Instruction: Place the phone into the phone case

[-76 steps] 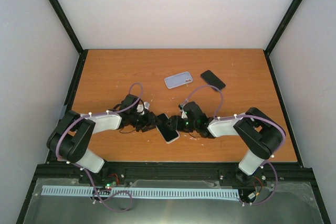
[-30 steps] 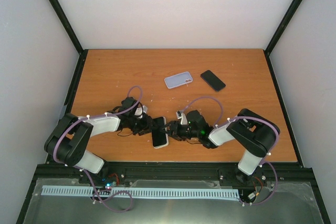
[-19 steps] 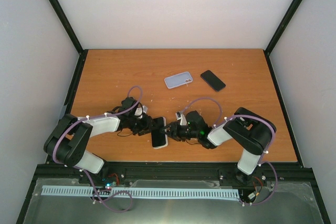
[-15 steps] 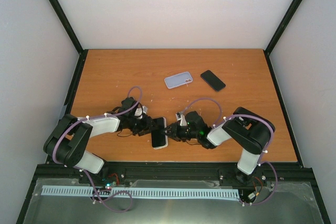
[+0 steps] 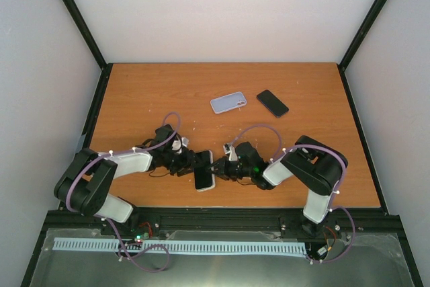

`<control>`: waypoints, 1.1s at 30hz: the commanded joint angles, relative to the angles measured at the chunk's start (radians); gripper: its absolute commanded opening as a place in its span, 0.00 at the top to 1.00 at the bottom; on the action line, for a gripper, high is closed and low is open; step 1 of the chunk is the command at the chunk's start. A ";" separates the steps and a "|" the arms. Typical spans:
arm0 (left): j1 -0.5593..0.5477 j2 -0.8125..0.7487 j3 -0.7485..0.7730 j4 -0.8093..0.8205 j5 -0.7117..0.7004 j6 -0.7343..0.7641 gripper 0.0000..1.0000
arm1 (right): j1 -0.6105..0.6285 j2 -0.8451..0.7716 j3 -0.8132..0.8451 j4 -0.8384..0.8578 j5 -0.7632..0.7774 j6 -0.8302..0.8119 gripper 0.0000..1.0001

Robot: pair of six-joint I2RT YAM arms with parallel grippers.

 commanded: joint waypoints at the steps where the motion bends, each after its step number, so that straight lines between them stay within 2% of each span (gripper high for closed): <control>1: 0.024 -0.139 0.029 -0.002 0.079 -0.005 0.38 | 0.001 -0.097 -0.032 0.057 0.013 -0.018 0.90; 7: 0.117 -0.362 0.069 -0.096 0.094 0.045 0.19 | -0.011 -0.250 -0.063 0.062 -0.010 -0.031 0.91; 10: 0.133 -0.438 0.139 -0.156 0.097 0.089 0.12 | -0.016 -0.345 -0.070 0.076 -0.043 -0.042 0.91; 17: 0.136 -0.549 0.236 -0.167 0.160 0.103 0.07 | -0.020 -0.526 -0.068 0.099 -0.163 -0.060 0.91; 26: 0.136 -0.617 0.137 0.179 0.376 -0.036 0.09 | -0.020 -0.671 -0.082 0.182 -0.218 -0.011 0.91; 31: 0.136 -0.640 0.045 0.461 0.456 -0.196 0.16 | -0.020 -0.653 -0.073 0.276 -0.236 0.055 0.90; 33: 0.136 -0.640 0.014 0.549 0.470 -0.247 0.22 | -0.020 -0.626 -0.072 0.329 -0.245 0.085 0.90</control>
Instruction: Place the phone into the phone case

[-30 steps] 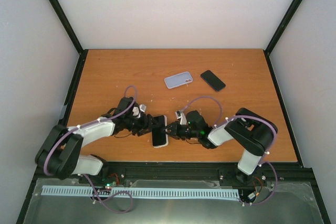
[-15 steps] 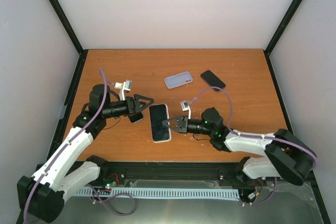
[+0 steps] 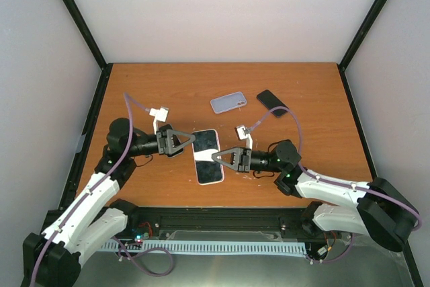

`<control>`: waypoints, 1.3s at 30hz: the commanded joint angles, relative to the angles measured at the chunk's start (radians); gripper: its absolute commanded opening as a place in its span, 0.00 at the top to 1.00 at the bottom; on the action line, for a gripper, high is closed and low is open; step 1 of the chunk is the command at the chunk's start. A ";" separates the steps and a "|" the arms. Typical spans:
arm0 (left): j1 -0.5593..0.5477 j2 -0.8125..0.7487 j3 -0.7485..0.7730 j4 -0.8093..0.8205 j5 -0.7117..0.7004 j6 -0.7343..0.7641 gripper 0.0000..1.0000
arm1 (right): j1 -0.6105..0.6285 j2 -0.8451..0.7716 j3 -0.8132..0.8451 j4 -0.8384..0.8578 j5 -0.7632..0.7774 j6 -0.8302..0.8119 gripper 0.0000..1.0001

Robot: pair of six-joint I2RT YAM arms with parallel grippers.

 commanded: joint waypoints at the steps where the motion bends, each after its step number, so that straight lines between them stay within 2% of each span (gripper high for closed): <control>1: 0.003 -0.018 -0.051 0.306 0.087 -0.163 0.26 | -0.003 0.031 0.009 0.208 -0.030 0.077 0.90; 4: 0.003 -0.014 -0.069 0.338 0.087 -0.185 0.36 | -0.003 0.067 0.000 0.274 -0.028 0.109 0.91; 9: 0.003 -0.001 -0.072 0.339 0.084 -0.195 0.60 | -0.003 0.100 -0.011 0.318 -0.028 0.127 0.90; 12: 0.003 0.010 -0.061 0.308 0.075 -0.186 0.71 | -0.003 0.094 -0.012 0.277 -0.019 0.110 0.84; 16: 0.003 0.027 -0.015 0.149 0.035 -0.104 0.78 | -0.003 0.067 -0.011 0.199 -0.003 0.075 0.73; 20: 0.003 0.036 0.023 0.027 -0.002 -0.040 0.78 | -0.003 0.043 0.009 0.108 0.009 0.041 0.71; 24: 0.003 0.034 0.044 0.000 -0.004 -0.027 0.72 | -0.003 0.045 0.031 0.057 0.004 0.023 0.84; 28: 0.003 0.019 0.045 0.020 0.006 -0.045 0.62 | -0.003 0.063 0.007 0.161 -0.007 0.067 0.86; 35: 0.003 0.029 0.016 0.064 0.017 -0.097 0.61 | -0.003 0.087 -0.006 0.248 0.001 0.126 0.86; 39: 0.003 0.031 -0.014 0.077 0.013 -0.113 0.48 | -0.003 0.099 -0.017 0.315 0.064 0.171 0.87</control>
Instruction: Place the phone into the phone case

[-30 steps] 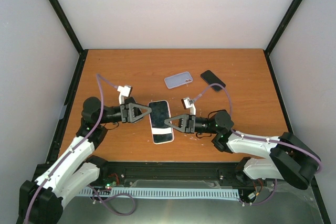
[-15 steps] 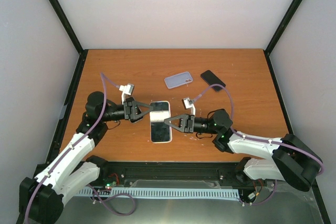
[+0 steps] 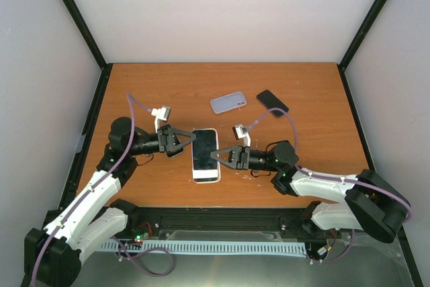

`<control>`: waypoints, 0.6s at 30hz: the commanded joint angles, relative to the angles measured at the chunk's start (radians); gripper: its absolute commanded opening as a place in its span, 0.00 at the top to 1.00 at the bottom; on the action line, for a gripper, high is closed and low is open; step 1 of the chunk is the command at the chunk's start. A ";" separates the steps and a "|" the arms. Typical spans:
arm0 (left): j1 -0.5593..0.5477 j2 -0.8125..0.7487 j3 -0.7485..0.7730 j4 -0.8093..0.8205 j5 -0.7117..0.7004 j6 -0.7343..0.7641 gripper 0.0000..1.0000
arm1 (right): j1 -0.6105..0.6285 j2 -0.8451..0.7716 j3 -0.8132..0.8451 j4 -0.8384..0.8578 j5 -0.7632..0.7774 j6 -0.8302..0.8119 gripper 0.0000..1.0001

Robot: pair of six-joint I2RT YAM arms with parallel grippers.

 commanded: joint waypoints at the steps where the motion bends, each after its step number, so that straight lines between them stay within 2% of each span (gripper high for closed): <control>1: 0.002 -0.002 -0.015 0.052 0.008 -0.030 0.45 | -0.001 0.007 -0.012 0.173 0.081 0.058 0.87; 4: 0.001 0.001 -0.055 0.126 0.042 -0.071 0.43 | -0.001 0.015 -0.009 0.195 0.127 0.073 0.87; 11: -0.027 -0.013 -0.172 0.379 0.050 -0.215 0.44 | -0.003 0.048 -0.007 0.282 0.222 0.117 0.87; 15: -0.073 0.015 -0.188 0.456 0.037 -0.240 0.50 | -0.005 0.081 0.001 0.334 0.253 0.144 0.87; 18: -0.092 0.039 -0.195 0.502 0.030 -0.257 0.59 | -0.007 0.108 0.006 0.369 0.261 0.161 0.87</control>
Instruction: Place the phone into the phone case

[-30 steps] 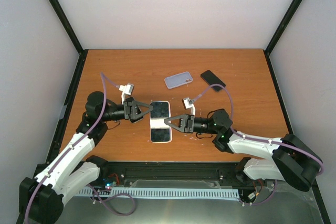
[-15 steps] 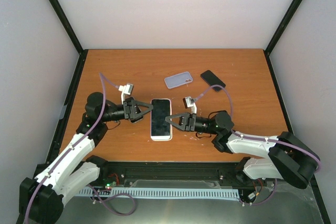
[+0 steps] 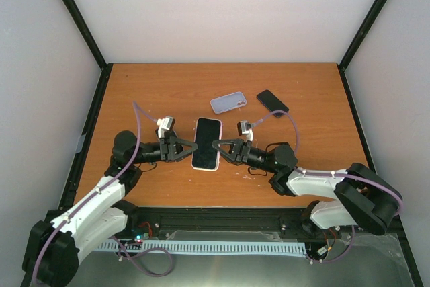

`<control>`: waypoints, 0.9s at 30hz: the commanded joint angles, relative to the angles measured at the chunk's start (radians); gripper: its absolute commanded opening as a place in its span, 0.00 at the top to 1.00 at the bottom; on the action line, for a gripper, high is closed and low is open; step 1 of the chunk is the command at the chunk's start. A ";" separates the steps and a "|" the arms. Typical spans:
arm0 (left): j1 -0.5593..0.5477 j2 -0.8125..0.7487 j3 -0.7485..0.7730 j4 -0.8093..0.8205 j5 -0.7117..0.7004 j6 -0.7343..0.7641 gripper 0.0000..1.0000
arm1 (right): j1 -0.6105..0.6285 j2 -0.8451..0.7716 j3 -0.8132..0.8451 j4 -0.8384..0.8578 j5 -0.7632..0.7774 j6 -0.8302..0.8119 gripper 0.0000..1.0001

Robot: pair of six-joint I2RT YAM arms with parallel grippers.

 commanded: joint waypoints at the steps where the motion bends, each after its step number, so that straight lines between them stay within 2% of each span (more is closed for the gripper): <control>1: -0.028 0.025 -0.012 0.146 -0.001 -0.052 0.63 | -0.007 0.027 0.029 0.194 0.062 0.039 0.87; 3: -0.030 0.028 -0.018 0.155 -0.012 -0.054 0.69 | -0.008 0.041 0.028 0.205 0.061 0.046 0.86; 5: -0.030 0.030 -0.007 0.112 -0.021 -0.030 0.73 | -0.007 0.048 0.020 0.200 0.061 0.046 0.79; 9: -0.030 0.031 0.097 -0.200 -0.076 0.140 0.74 | -0.007 0.034 0.001 0.139 0.073 0.017 0.58; 11: -0.030 0.034 0.149 -0.337 -0.108 0.217 0.73 | -0.008 0.020 -0.001 0.089 0.079 -0.006 0.54; 12: -0.029 0.034 0.164 -0.371 -0.117 0.233 0.72 | -0.008 0.013 0.002 0.062 0.078 -0.012 0.55; 14: -0.029 0.040 0.188 -0.424 -0.128 0.253 0.71 | -0.008 0.005 0.008 0.020 0.080 -0.027 0.61; 18: -0.029 0.055 0.204 -0.430 -0.114 0.254 0.70 | -0.008 0.017 0.019 0.005 0.083 -0.029 0.72; 22: -0.030 0.059 0.212 -0.439 -0.106 0.247 0.69 | -0.009 0.038 0.028 0.005 0.096 -0.025 0.76; 27: -0.029 0.100 0.243 -0.557 -0.166 0.328 0.69 | -0.042 0.128 0.022 0.064 0.099 0.002 0.80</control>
